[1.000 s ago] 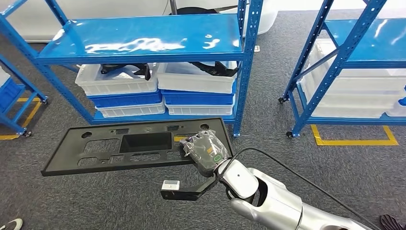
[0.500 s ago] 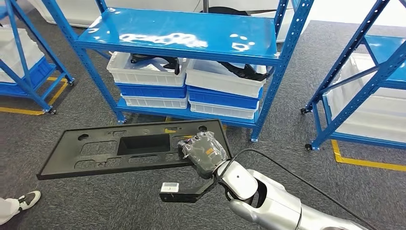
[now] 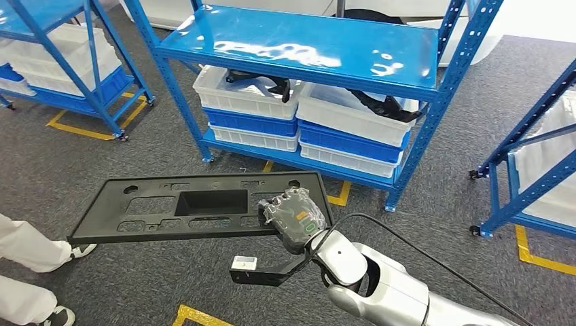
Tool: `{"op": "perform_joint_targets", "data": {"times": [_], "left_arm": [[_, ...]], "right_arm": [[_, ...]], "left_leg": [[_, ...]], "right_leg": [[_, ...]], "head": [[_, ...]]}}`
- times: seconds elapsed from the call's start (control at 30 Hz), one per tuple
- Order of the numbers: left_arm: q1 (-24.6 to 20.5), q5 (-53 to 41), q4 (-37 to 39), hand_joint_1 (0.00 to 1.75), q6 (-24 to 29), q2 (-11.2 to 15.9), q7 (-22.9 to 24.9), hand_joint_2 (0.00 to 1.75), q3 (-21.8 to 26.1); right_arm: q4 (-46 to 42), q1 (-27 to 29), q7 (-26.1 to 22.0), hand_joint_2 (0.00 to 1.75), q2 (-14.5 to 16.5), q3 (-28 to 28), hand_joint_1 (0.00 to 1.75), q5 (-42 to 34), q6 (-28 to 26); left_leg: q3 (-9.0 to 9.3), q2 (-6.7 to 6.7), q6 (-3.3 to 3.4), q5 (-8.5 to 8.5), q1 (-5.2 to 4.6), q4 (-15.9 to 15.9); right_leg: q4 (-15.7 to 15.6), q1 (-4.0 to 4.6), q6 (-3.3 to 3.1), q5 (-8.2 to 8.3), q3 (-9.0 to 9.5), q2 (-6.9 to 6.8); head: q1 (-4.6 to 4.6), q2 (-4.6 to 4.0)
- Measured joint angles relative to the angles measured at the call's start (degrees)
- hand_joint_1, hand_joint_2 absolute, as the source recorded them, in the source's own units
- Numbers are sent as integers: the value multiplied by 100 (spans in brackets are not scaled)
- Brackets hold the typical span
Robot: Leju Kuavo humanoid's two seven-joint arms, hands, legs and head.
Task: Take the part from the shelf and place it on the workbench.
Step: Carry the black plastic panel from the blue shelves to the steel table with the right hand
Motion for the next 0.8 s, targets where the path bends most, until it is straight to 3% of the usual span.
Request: {"op": "perform_joint_targets", "data": {"times": [0.03, 0.07, 0.17, 0.23, 0.3, 0.37, 0.43, 0.5, 0.53, 0.57, 0.6, 0.67, 0.73, 0.8], "left_arm": [[2, -7, 0, 0, -10, 1, 0, 175, -21], [4, -16, 0, 0, -19, 1, 3, 175, -40], [-16, -58, 0, 0, -30, 10, 20, 175, -70], [-48, -88, 0, 0, -37, 16, 32, 175, -86], [-70, -104, 0, 0, -44, 18, 40, 175, -98], [-87, -116, 0, 0, -46, 16, 57, 175, -102], [-116, -132, 0, 0, -48, 15, 79, 175, -104], [-141, -148, 0, 0, -49, 14, 90, 175, -104], [-145, -157, 0, 0, -49, 14, 92, 175, -105], [-146, -167, 0, 0, -49, 14, 96, 175, -106], [-147, -180, 0, 0, -49, 14, 102, 175, -106], [-158, -201, 0, 0, -46, 14, 125, 175, -106], [-174, -211, 0, 0, -42, 15, 166, 175, -106], [-175, -216, -1, 0, -39, 25, 197, 175, -107]], "right_arm": [[0, 10, 9, 175, -4, 0, 175, 10, 5], [0, 16, 16, 175, -7, -1, 175, 20, 12], [0, 14, 39, 175, -6, -15, 175, 39, 41], [-1, 8, 55, 175, -6, -31, 175, 44, 70], [-8, 3, 70, 175, -2, -39, 175, 48, 96], [-26, 1, 86, 175, -3, -46, 175, 51, 104], [-43, 5, 98, 175, -13, -54, 175, 38, 93], [-48, 30, 100, 175, -20, -57, 175, -12, 64], [-48, 50, 100, 175, -25, -57, 175, -44, 49], [-48, 66, 101, 175, -28, -60, 175, -79, 33], [-48, 77, 102, 175, -32, -66, 175, -113, 22], [-50, 79, 119, 175, -33, -86, 175, -175, 19], [-62, 77, 150, 175, -34, -109, 175, -229, 40], [-73, 77, 187, 175, -37, -122, 175, -266, 73]], "left_leg": [[3, 13, 3, 36, 2, 11], [129, 36, 17, 164, 0, -213], [777, 275, 124, 631, -70, -1443], [869, 342, 200, 690, -129, -1699], [875, 245, 267, 730, -122, -1734], [929, 129, 325, 787, -88, -1803], [956, 17, 363, 817, -84, -1828], [953, -120, 378, 821, -100, -1820], [954, -202, 380, 820, -105, -1814], [957, -287, 377, 818, -103, -1804], [960, -374, 367, 810, -97, -1785], [930, -533, 326, 782, -80, -1723], [861, -653, 275, 772, -75, -1675], [803, -734, 240, 777, -63, -1656]], "right_leg": [[0, 4, 0, -3, -1, -73], [0, 8, 2, -5, 1, -139], [-16, 29, 26, -12, 36, -312], [-36, 37, 76, -17, 60, -405], [-48, 32, 151, -30, 85, -459], [139, 32, 202, -186, 37, -274], [797, 37, 201, -560, -243, 3], [1501, 43, 185, -825, -583, 95], [1601, 45, 180, -799, -645, 106], [1439, 43, 175, -647, -579, 121], [1063, 34, 172, -415, -411, 171], [283, 12, 170, -101, -46, 401], [7, 23, 149, -53, 69, 513], [9, 38, 104, -34, 54, 383]], "head": [[-2, 0], [-2, 0], [2, 0], [4, 0], [2, 0], [9, -1], [25, -1], [35, 0], [36, 0], [36, 0], [36, 0], [38, 0], [39, 0], [42, 0]]}}
